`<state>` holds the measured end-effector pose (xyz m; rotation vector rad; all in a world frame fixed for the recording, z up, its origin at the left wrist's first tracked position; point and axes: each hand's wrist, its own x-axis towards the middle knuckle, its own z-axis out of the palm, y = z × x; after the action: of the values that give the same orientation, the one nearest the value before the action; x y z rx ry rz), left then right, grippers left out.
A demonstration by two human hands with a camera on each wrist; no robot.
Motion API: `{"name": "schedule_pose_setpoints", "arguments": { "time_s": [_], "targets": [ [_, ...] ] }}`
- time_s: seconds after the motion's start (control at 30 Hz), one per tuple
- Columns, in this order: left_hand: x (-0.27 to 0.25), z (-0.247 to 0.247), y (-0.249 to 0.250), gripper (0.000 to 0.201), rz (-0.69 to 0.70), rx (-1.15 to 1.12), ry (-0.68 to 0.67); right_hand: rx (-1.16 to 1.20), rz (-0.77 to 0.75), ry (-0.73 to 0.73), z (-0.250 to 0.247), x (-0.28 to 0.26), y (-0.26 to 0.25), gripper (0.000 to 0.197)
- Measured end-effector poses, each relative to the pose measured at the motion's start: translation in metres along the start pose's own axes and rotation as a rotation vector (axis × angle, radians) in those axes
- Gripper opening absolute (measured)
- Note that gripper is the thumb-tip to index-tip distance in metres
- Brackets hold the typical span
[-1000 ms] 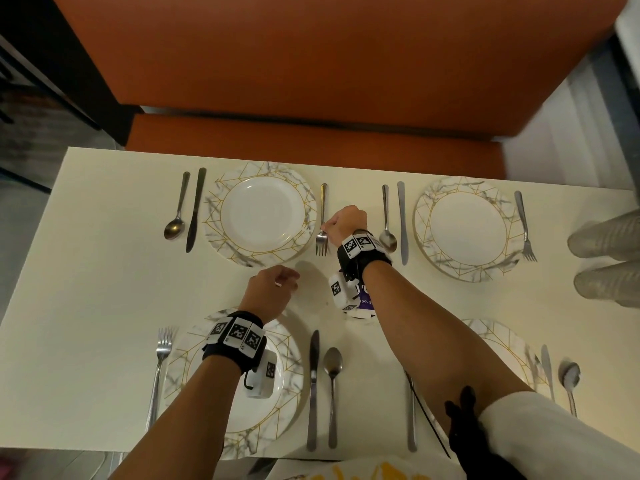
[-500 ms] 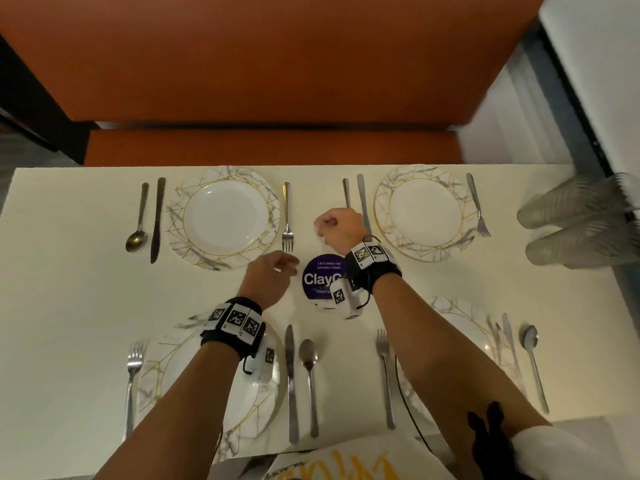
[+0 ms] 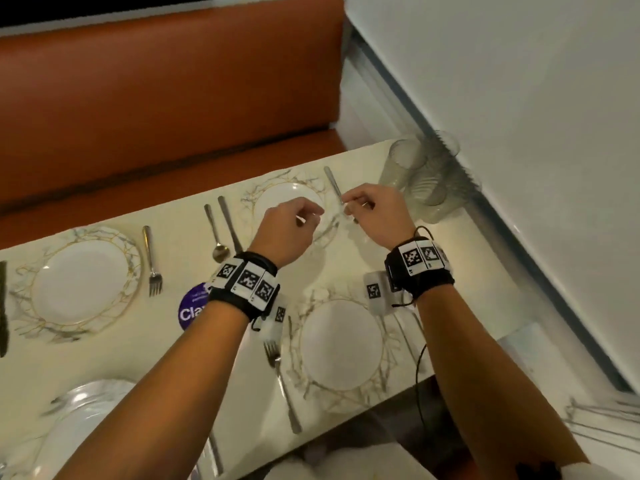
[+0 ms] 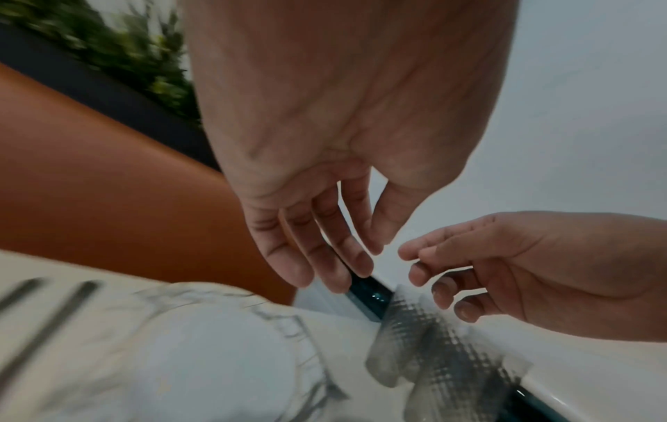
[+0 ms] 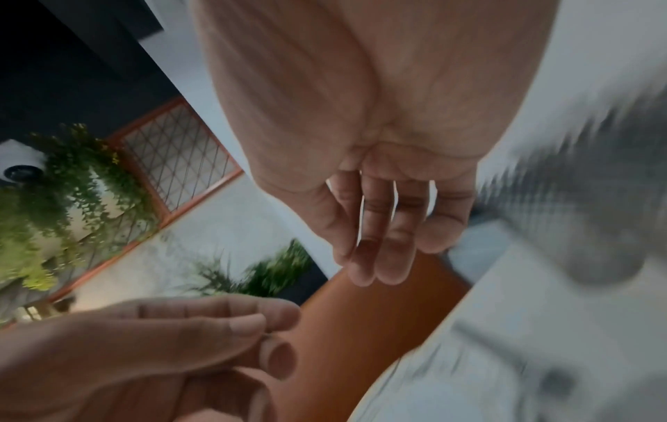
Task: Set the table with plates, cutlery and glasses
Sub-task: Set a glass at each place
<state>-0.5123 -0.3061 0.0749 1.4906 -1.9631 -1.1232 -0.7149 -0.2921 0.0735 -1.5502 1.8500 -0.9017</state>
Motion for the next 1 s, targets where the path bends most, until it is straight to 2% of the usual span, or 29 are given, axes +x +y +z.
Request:
{"name": "schedule_pose_setpoints", "arguments": {
  "time_s": [0.03, 0.1, 0.2, 0.3, 0.43, 0.5, 0.6, 0.7, 0.8, 1.0],
  "targets": [
    [0.005, 0.0, 0.009, 0.017, 0.034, 0.03, 0.013, -0.038, -0.01, 0.023, -0.007, 0.004, 0.005, 0.017],
    [0.03, 0.026, 0.045, 0.02, 0.102, 0.061, -0.01, -0.109, 0.011, 0.082, -0.054, 0.013, 0.026, 0.022],
    [0.07, 0.074, 0.089, 0.038, 0.164, 0.16, -0.078, -0.243, 0.062, 0.088, -0.116, 0.033, 0.061, 0.04],
    [0.102, 0.117, 0.113, 0.062, 0.223, 0.289, -0.142, -0.496, 0.105, -0.007, -0.151, 0.053, 0.089, 0.062],
    [0.127, 0.157, 0.131, 0.098, 0.294, 0.614, -0.227, -0.652, 0.133, -0.165, -0.168, 0.071, 0.116, 0.091],
    [0.133, 0.17, 0.135, 0.106, 0.321, 0.743, -0.253, -0.703, 0.149, -0.217, -0.169, 0.076, 0.128, 0.101],
    [0.136, 0.182, 0.14, 0.104, 0.344, 0.852, -0.274, -0.688, 0.179, -0.242, -0.165, 0.076, 0.14, 0.109],
    [0.137, 0.188, 0.143, 0.096, 0.324, 0.894, -0.289, -0.644, 0.171, -0.219, -0.161, 0.073, 0.147, 0.105],
    [0.138, 0.191, 0.141, 0.092, 0.318, 0.874, -0.292, -0.618, 0.17, -0.195, -0.159, 0.071, 0.149, 0.098],
    [0.128, 0.173, 0.141, 0.095, 0.285, 0.754, -0.253, -0.596, 0.198, -0.233, -0.164, 0.068, 0.133, 0.097]
  ]
}}
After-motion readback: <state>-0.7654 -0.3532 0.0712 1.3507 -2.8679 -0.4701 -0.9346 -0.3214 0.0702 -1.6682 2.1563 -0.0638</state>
